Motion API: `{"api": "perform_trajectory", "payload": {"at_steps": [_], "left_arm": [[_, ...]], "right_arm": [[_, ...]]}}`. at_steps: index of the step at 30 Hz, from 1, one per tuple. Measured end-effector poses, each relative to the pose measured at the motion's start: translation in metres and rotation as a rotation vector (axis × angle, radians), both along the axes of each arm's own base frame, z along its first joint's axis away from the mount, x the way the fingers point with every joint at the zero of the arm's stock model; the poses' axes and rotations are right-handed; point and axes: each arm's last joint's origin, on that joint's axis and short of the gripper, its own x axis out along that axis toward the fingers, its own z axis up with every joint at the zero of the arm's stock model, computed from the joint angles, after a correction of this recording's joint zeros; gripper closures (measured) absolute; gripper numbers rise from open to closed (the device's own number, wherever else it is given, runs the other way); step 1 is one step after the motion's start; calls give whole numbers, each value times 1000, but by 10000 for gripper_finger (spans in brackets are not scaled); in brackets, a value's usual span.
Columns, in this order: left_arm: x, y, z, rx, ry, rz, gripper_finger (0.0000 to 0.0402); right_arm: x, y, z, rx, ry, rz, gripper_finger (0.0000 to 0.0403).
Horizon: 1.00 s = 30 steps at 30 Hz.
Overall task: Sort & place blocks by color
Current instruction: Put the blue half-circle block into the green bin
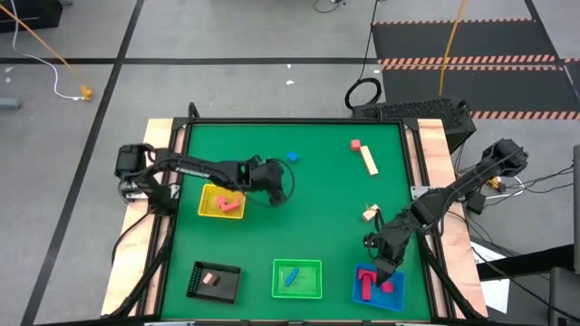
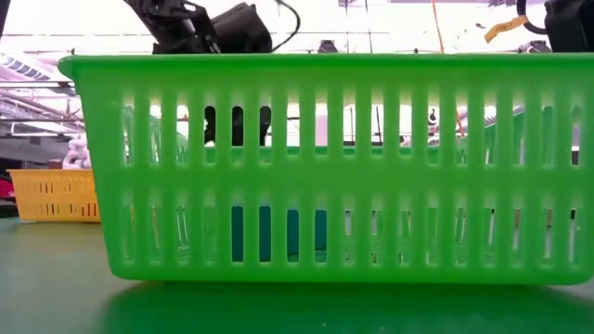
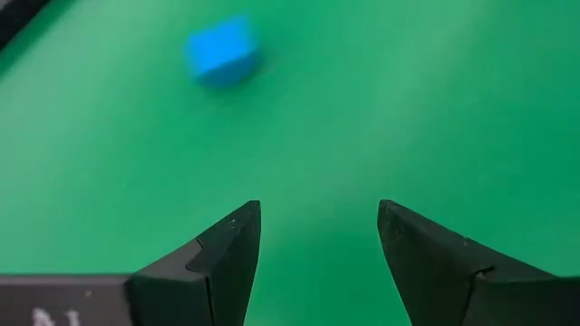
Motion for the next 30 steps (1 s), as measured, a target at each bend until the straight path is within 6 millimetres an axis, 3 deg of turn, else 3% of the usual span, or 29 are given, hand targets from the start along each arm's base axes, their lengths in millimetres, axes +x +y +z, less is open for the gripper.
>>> {"api": "perform_trajectory", "payload": {"at_steps": [12,17,24,30], "left_arm": [[-10,55,6,-144,-110,217,176],[-30,69,9,-107,42,181,176],[-78,74,20,-152,361,149,176],[-95,90,19,-163,475,108,176]], "right_arm": [[10,-7,8,51,-84,-59,192],[13,-12,8,49,-88,-84,192],[19,-23,7,24,-110,-121,192],[28,-44,6,-26,-166,-193,192]]}}
